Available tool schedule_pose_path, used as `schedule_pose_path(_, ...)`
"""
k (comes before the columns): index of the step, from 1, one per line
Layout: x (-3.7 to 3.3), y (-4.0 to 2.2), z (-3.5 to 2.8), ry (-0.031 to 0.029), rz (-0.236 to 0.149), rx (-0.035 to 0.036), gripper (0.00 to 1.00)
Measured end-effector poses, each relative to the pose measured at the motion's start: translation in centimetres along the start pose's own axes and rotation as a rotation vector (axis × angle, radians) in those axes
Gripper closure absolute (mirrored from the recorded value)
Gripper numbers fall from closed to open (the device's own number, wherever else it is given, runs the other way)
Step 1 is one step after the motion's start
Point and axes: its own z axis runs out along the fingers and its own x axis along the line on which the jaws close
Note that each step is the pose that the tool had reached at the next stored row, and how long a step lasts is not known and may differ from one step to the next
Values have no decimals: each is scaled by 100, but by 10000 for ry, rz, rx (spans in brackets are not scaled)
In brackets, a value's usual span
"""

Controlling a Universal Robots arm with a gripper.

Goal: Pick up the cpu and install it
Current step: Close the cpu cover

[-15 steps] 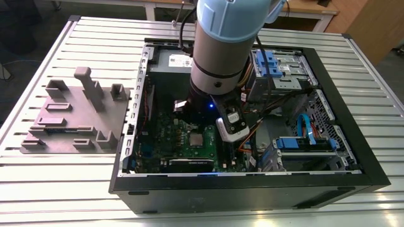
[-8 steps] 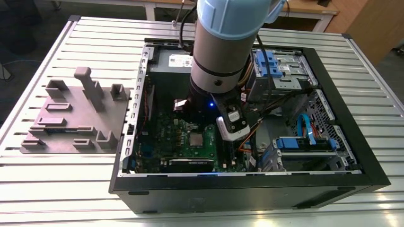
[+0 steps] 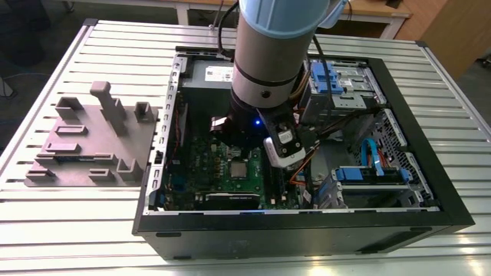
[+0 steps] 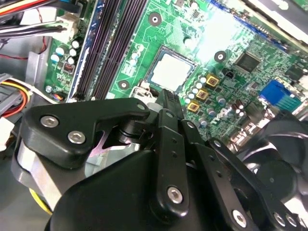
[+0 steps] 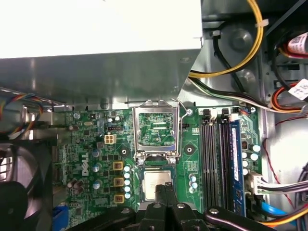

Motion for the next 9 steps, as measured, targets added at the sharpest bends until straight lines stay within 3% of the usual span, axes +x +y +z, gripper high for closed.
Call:
schedule_pose_path(6,7,11,-142,-64,-6,-4,89)
schedule_pose_path(9,8,13,-165,-75,-7,-6,89)
